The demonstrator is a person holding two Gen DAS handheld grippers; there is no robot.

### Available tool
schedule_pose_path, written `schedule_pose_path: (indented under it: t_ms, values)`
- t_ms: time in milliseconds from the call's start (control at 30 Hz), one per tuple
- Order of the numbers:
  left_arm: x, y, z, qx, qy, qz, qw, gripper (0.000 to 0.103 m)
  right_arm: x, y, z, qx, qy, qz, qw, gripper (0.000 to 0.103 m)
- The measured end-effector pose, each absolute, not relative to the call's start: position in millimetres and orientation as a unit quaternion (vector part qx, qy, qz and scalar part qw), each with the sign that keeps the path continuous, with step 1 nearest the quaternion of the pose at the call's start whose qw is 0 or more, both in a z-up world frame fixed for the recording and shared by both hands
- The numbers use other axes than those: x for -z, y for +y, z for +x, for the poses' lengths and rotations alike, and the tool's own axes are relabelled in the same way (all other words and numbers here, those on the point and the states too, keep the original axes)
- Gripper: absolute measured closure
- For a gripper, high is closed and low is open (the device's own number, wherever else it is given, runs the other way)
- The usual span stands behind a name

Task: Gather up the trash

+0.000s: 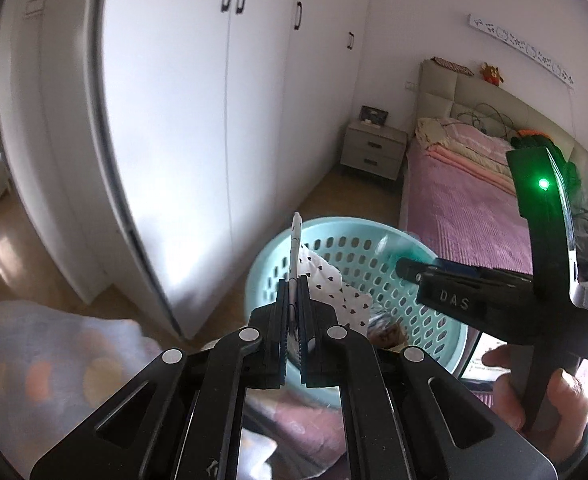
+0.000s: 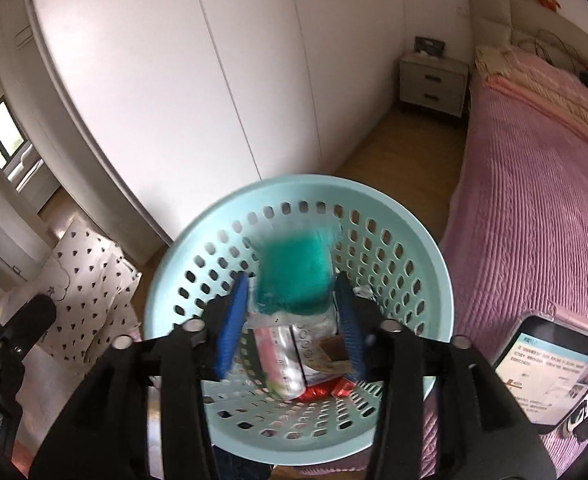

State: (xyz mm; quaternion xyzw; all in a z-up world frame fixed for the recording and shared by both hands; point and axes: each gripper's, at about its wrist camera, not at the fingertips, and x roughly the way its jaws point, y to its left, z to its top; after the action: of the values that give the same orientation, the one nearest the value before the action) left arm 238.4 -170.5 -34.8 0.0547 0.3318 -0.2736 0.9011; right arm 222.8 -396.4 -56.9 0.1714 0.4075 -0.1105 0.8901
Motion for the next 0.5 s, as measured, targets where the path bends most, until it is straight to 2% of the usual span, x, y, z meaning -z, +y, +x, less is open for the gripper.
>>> schedule_pose_path:
  t_ms: [33, 67, 100, 233, 367, 433, 500]
  values:
    - [37.3, -174.4, 242.0, 0.276, 0.333, 0.053, 0.900, 0.094, 57.7, -399.7, 221.4, 0.115, 0.407, 0.173, 0.890, 0.053]
    - [39.0, -178.1, 245.7, 0.277, 0.335, 0.053, 0.899, 0.085, 58.3, -400.5, 221.1, 0.118, 0.407, 0.172, 0.889, 0.052]
    - [40.7, -180.9, 248.5, 0.277, 0.336, 0.053, 0.899, 0.081, 59.1, -401.9, 219.9, 0.120, 0.408, 0.171, 0.889, 0.052]
    - [51.2, -183.8, 251.4, 0.278, 0.346, 0.052, 0.895, 0.077, 57.7, -408.9, 216.2, 0.120, 0.407, 0.165, 0.890, 0.052]
    - [53.0, -173.9, 245.0, 0.269, 0.341, 0.047, 0.899, 0.051, 53.6, -404.0, 208.3, 0.115, 0.402, 0.158, 0.895, 0.052]
    - [51.4, -163.6, 236.4, 0.264, 0.335, 0.044, 0.903, 0.047, 48.3, -396.4, 203.1, 0.106, 0.397, 0.150, 0.899, 0.052]
    - [48.4, -154.0, 228.0, 0.256, 0.332, 0.040, 0.907, 0.038, 43.3, -387.8, 197.4, 0.098, 0.391, 0.143, 0.904, 0.052]
